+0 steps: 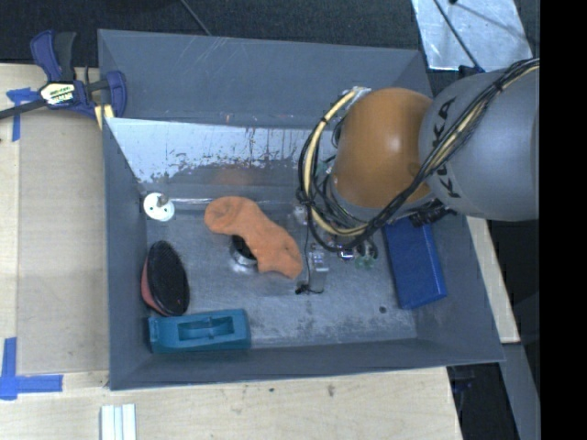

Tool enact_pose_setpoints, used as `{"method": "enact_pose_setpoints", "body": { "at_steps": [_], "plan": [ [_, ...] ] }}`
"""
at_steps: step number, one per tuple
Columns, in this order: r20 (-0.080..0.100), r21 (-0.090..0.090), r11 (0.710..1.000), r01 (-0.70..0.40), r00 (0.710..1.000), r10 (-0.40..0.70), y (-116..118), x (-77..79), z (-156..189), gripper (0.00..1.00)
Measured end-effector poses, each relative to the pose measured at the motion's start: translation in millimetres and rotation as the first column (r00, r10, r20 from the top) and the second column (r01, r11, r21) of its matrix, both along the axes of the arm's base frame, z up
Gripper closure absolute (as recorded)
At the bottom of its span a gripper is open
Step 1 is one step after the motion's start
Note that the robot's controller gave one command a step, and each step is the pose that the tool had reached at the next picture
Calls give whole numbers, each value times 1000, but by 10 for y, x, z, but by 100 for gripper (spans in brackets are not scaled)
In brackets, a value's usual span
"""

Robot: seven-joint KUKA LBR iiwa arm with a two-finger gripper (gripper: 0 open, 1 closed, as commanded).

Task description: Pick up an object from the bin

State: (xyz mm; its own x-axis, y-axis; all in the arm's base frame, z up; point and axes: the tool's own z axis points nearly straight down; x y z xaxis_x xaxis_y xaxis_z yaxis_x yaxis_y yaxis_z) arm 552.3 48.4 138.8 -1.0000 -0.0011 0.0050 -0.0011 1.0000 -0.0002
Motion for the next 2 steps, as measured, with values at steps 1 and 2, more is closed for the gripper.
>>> {"method": "enact_pose_setpoints", "body": {
  "at_steps": [1,2],
  "plan": [
    [8,1,1000,1,1000,-1,1,19,44,0],
    [14,2,998,68,998,-68,24,87,-324,0]
  ]
}}
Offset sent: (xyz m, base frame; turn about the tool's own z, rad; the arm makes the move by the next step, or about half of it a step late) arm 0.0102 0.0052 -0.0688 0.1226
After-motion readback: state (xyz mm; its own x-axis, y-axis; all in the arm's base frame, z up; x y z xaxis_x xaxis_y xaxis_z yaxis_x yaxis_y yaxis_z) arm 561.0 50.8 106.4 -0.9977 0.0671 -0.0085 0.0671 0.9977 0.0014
